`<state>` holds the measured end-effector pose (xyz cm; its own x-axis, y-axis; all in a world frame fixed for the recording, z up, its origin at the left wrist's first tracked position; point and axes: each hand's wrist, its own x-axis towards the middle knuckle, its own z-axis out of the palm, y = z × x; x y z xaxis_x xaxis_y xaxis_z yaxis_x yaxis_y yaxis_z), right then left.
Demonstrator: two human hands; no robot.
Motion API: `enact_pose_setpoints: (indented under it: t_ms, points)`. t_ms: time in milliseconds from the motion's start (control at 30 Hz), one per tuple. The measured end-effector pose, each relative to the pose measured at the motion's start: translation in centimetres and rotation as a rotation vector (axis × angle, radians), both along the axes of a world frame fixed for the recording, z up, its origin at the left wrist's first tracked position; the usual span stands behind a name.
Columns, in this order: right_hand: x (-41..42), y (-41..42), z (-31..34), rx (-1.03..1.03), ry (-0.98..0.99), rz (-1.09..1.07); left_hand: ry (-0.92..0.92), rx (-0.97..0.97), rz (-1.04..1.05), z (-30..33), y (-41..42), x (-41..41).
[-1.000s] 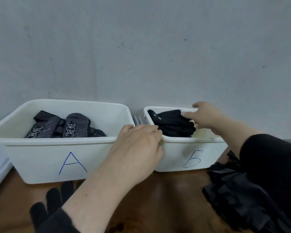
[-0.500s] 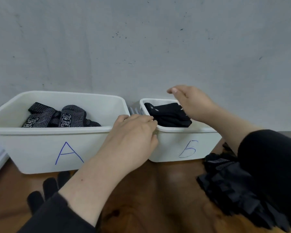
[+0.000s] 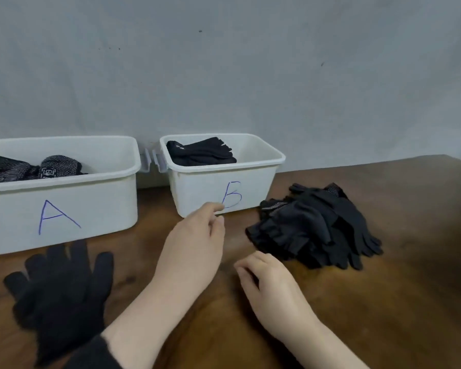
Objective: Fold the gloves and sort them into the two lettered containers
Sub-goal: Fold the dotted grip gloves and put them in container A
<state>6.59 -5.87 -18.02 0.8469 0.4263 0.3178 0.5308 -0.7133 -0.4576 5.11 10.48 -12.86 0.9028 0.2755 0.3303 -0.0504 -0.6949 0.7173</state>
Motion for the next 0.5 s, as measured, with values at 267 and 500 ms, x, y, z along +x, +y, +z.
enact_pose_setpoints:
  t_ms: [267,500]
  points:
    - [0.0,-2.9,0.8,0.234,0.014,-0.06,0.124,-0.013,0.014,-6.0,-2.8,-0.6]
    - [2.6,-7.1,1.2,0.388,-0.414,-0.21,0.128,0.111,-0.055,-6.2,-3.2,-1.1]
